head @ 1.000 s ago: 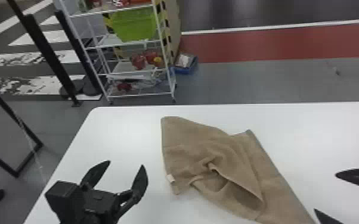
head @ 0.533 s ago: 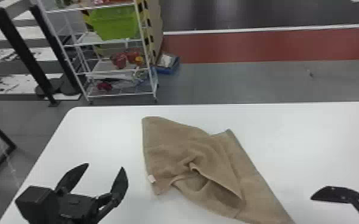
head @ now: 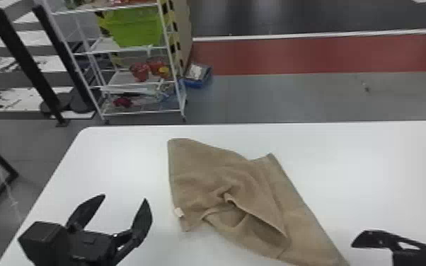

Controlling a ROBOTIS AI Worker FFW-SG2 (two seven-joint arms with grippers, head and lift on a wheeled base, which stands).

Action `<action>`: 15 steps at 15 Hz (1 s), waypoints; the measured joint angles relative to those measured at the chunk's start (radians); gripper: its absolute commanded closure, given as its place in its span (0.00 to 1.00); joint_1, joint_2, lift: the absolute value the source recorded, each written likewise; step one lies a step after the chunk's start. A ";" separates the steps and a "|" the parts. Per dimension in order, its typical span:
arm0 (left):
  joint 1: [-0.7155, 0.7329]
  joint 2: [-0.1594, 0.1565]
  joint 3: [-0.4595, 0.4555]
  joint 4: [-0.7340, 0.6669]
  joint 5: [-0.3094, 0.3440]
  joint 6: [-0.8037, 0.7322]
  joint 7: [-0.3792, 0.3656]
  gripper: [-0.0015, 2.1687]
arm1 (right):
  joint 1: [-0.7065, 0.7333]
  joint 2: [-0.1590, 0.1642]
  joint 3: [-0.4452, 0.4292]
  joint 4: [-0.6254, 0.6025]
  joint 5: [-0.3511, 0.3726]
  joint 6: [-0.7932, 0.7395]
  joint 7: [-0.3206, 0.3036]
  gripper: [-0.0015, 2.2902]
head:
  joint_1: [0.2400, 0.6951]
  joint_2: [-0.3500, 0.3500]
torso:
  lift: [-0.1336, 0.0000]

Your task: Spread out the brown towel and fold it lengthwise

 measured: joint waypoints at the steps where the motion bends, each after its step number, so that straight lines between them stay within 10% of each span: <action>1: 0.000 0.000 0.000 0.002 0.000 0.000 -0.001 0.02 | -0.010 0.001 0.009 0.012 0.003 0.005 0.000 0.15 | 1.00 0.70 | 0.09; 11: -0.006 0.000 0.000 0.009 0.007 0.000 -0.002 0.02 | -0.083 0.022 0.050 0.070 -0.001 0.053 0.002 0.38 | 1.00 0.72 | 0.09; 13: -0.006 0.000 0.000 0.009 0.007 0.000 -0.002 0.02 | -0.087 0.022 0.053 0.077 -0.001 0.053 0.007 0.61 | 1.00 0.72 | 0.09; 15: -0.007 0.000 0.000 0.009 0.007 0.000 -0.007 0.02 | -0.096 0.025 0.053 0.086 -0.006 0.055 0.018 0.61 | 1.00 0.72 | 0.09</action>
